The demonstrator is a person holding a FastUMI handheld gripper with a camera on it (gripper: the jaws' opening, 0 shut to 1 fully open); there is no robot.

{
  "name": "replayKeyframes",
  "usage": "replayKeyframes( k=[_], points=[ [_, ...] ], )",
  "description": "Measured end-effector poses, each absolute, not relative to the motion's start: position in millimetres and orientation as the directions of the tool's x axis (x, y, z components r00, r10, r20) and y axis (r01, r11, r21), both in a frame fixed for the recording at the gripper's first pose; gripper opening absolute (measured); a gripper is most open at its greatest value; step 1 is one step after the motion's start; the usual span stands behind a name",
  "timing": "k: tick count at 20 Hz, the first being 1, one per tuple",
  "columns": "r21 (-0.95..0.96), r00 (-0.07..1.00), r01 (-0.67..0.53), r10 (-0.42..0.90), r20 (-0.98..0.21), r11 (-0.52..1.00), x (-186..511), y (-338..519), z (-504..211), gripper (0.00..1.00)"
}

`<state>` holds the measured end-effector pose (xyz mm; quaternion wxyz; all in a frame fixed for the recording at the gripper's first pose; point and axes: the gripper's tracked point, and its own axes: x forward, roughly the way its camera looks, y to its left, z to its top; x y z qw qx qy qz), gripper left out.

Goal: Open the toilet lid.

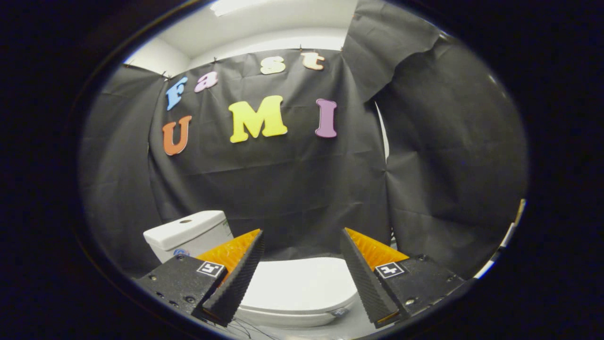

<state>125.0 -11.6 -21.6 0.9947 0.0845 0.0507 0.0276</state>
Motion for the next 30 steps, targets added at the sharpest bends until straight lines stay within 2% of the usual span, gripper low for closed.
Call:
replayKeyframes(
  k=[4, 8, 12, 20, 24, 27, 30],
  points=[
    [0.233, 0.981, -0.008, 0.052, -0.184, 0.972, 163, -53, -68, 1.00],
    [0.360, 0.940, 0.063, 0.066, -0.334, 0.931, 183, -90, -140, 1.00],
    [0.444, 0.888, 0.105, 0.117, -0.444, 0.890, 192, -104, -200, 1.00],
    [0.582, 0.781, 0.164, 0.256, -0.570, 0.796, 178, -98, -285, 0.98],
    [0.619, 0.724, 0.214, 0.303, -0.620, 0.755, 171, -94, -322, 0.92],
    [0.642, 0.688, 0.242, 0.338, -0.642, 0.728, 167, -88, -343, 0.82],
    [0.670, 0.661, 0.253, 0.381, -0.646, 0.698, 167, -82, -353, 0.80]
  ],
)
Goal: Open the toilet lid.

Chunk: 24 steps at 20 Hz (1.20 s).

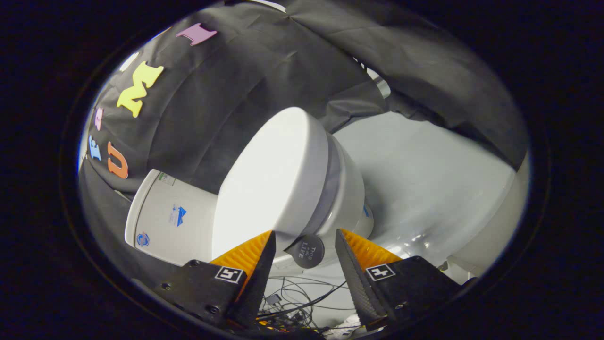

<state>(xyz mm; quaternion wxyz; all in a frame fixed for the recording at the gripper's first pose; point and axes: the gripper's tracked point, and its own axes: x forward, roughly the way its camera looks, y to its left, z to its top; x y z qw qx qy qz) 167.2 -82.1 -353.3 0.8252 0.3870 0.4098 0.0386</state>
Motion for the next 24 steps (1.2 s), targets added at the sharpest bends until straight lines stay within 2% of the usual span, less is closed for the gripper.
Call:
replayKeyframes(
  k=[2, 3, 9, 15, 20, 24],
  points=[
    [0.684, 0.656, 0.275, 0.388, -0.648, 0.676, 166, -81, -360, 0.74],
    [0.683, 0.650, 0.284, 0.389, -0.653, 0.672, 166, -80, -365, 0.67],
    [0.744, 0.636, 0.301, 0.456, -0.623, 0.596, 168, -74, -370, 0.42],
    [0.786, 0.629, 0.338, 0.497, -0.598, 0.517, 168, -76, -374, 0.21],
    [0.790, 0.636, 0.350, 0.491, -0.595, 0.504, 170, -75, -370, 0.12],
    [0.790, 0.612, 0.399, 0.507, -0.608, 0.466, 168, -73, -367, 0.11]
  ],
)
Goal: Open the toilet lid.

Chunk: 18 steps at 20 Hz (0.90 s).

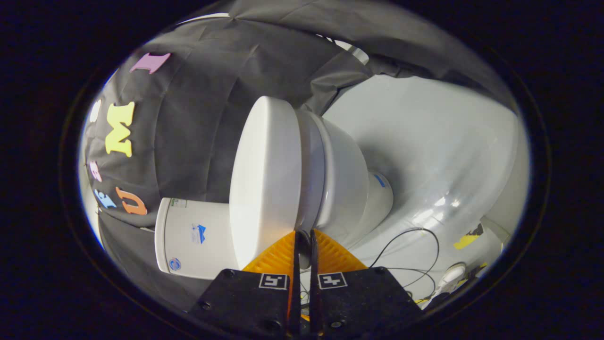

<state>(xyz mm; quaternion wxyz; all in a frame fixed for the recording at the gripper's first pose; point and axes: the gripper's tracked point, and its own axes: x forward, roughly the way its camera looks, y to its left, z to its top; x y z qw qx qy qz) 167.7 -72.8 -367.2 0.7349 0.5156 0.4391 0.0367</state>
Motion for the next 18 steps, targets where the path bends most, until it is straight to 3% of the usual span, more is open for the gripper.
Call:
replayKeyframes(
  k=[7, 18],
  points=[
    [0.758, 0.606, 0.369, 0.479, -0.635, 0.538, 169, -71, -361, 0.09],
    [0.803, 0.676, 0.316, 0.474, -0.564, 0.505, 176, -68, -313, 0.05]
  ],
)
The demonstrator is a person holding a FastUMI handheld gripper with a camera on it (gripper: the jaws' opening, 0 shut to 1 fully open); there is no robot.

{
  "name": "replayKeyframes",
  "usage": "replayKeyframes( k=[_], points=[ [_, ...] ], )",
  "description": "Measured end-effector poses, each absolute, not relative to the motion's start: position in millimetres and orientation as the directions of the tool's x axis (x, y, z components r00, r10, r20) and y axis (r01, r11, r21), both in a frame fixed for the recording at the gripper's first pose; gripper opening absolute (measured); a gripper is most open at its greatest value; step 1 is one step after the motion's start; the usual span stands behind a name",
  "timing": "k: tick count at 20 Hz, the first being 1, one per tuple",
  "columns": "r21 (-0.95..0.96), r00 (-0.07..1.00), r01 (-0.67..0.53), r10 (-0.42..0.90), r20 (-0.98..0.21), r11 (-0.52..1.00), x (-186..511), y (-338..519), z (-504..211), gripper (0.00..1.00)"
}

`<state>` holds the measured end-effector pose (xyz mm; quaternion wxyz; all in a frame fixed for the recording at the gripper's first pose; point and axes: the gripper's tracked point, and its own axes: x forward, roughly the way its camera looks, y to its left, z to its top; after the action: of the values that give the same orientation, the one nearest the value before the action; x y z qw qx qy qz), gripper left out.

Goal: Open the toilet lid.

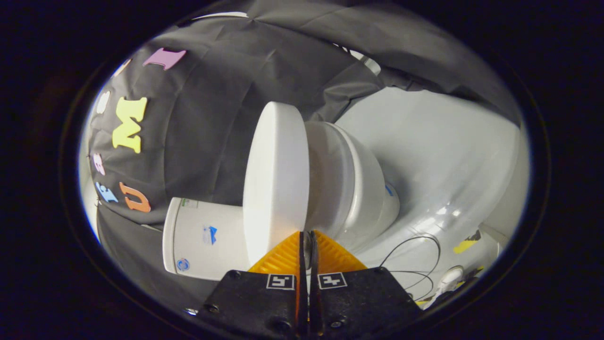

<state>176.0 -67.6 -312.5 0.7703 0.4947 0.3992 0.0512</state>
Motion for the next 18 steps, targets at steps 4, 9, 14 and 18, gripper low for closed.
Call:
replayKeyframes(
  k=[4, 9, 14, 18],
  points=[
    [0.794, 0.690, 0.292, 0.458, -0.561, 0.533, 176, -62, -297, 0.05],
    [0.814, 0.710, 0.267, 0.466, -0.528, 0.516, 178, -55, -277, 0.05],
    [0.815, 0.737, 0.180, 0.473, -0.483, 0.551, 177, -37, -244, 0.05],
    [0.812, 0.751, 0.162, 0.464, -0.470, 0.560, 178, -27, -227, 0.05]
  ],
)
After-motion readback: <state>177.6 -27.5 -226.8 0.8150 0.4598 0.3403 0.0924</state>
